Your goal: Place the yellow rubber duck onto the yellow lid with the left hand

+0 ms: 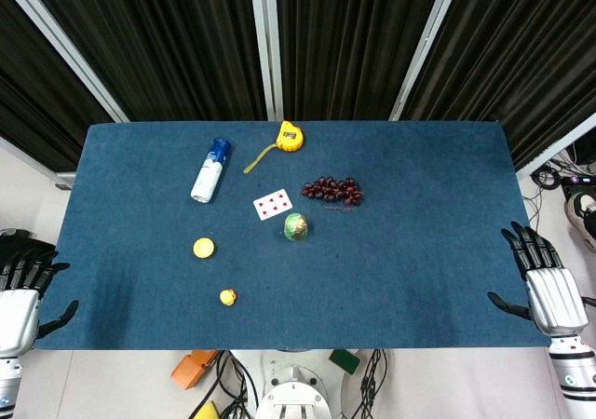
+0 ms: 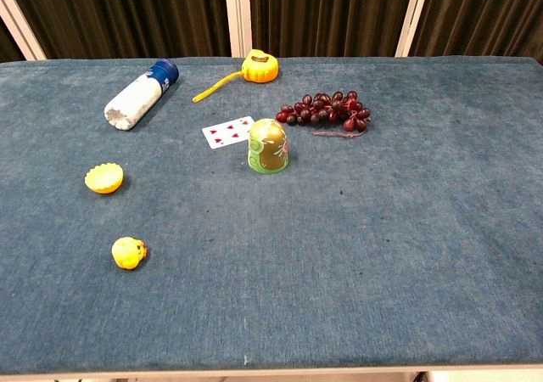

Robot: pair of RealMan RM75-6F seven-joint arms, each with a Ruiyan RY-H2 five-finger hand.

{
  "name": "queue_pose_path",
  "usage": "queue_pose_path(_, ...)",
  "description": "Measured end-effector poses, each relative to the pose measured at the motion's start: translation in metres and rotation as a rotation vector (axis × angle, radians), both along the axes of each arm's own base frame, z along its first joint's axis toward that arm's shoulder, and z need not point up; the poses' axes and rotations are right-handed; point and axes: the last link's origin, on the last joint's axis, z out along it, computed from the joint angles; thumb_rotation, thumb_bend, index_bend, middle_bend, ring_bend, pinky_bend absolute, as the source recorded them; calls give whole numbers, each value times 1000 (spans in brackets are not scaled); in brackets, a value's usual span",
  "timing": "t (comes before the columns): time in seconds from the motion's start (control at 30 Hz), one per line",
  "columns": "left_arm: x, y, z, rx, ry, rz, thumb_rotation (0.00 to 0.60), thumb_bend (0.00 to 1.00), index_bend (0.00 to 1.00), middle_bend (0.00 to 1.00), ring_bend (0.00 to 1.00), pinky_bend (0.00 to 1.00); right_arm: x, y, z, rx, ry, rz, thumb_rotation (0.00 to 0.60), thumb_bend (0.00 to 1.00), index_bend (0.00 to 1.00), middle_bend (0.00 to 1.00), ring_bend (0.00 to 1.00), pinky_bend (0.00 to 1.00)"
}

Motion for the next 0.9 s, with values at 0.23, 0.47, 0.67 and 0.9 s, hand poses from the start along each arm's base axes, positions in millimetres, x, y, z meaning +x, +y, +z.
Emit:
queue_pose_path(0.23, 4, 1, -2, 2, -13, -26, 600, 261, 265, 153, 66, 0, 6, -6, 1, 20, 11, 6, 600, 223, 0, 50, 0, 164)
queue_pose_path(0.47, 28, 18, -17, -68, -38, -161, 600, 269, 265, 153, 71, 0, 8, -6, 9, -21, 27, 14, 600, 224, 0, 50, 0, 164)
queue_pose_path(0.67, 67, 46, -53, -228, -48, -350, 600, 300, 300, 153, 71, 0, 8, -3, 12, -42, 33, 9, 600, 224, 0, 50, 0, 164)
queue_pose_path(0.9, 96, 66, -105, -426, -30, -451, 600, 309, 352, 153, 63, 0, 5, 1, 13, -47, 35, -8, 600, 223, 0, 50, 0, 164)
